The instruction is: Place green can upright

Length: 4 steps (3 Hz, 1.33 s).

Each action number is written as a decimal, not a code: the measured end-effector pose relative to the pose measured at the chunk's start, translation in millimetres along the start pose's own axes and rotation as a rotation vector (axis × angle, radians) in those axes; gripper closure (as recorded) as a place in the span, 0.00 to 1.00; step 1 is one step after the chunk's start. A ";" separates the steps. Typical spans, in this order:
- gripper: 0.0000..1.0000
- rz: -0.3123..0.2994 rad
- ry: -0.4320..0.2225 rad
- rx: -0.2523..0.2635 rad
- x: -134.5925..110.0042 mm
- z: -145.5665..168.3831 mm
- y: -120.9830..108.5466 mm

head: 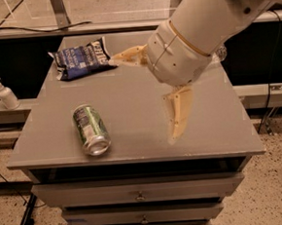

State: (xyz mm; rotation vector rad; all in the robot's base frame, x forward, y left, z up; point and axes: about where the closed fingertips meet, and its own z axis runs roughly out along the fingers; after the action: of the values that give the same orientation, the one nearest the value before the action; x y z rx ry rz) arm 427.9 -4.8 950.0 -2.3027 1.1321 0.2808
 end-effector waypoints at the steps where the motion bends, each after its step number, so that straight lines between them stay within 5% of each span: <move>1: 0.00 -0.110 -0.005 -0.033 -11.9 -12.1 0.3; 4: 0.00 -0.777 -0.129 -0.069 -23.1 34.6 -62.2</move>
Offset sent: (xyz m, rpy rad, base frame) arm 0.0243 0.0278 0.0286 -0.0104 -0.2780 0.6909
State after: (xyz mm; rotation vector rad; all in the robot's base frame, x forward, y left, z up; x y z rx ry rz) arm 463.9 60.5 955.0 -2.5403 0.1161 0.1594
